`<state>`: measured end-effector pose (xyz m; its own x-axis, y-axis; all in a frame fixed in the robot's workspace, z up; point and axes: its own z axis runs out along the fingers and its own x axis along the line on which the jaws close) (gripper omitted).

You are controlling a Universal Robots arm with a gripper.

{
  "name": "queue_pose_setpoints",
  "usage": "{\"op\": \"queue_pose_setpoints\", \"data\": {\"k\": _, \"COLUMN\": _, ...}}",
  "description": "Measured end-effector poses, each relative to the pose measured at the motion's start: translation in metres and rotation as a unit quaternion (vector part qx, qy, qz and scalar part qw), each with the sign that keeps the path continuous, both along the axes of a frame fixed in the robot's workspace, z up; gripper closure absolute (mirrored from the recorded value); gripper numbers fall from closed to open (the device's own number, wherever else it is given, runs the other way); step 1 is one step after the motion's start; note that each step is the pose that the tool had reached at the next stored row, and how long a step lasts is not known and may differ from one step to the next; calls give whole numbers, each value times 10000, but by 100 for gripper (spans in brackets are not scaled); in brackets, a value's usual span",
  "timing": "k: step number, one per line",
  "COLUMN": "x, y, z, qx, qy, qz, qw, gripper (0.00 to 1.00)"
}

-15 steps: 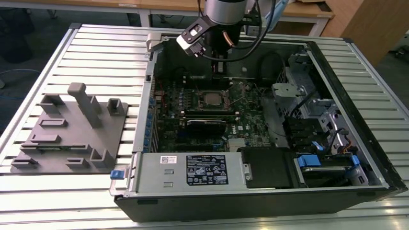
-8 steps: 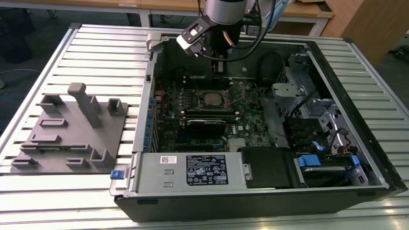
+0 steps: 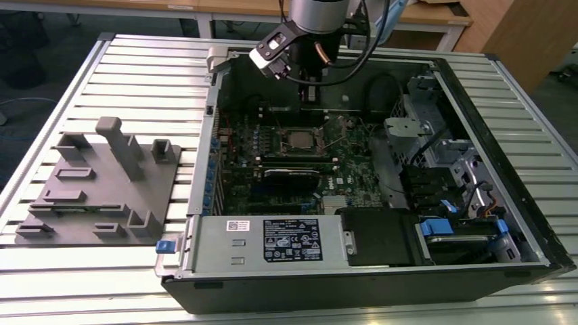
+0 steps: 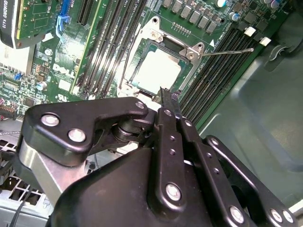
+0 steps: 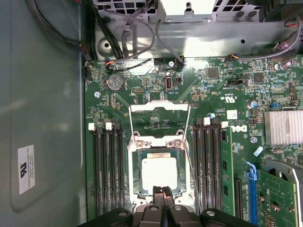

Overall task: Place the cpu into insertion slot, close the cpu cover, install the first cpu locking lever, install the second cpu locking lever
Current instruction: 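Close the cpu cover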

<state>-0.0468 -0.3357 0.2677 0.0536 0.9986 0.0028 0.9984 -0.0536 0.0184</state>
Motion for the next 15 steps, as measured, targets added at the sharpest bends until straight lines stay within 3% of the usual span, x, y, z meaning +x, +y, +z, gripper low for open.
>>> {"op": "queue_pose_setpoints", "data": {"k": 15, "x": 15, "y": 1, "z": 26, "qx": -1, "qy": 1, "qz": 1, "qw": 10000, "gripper": 90}}
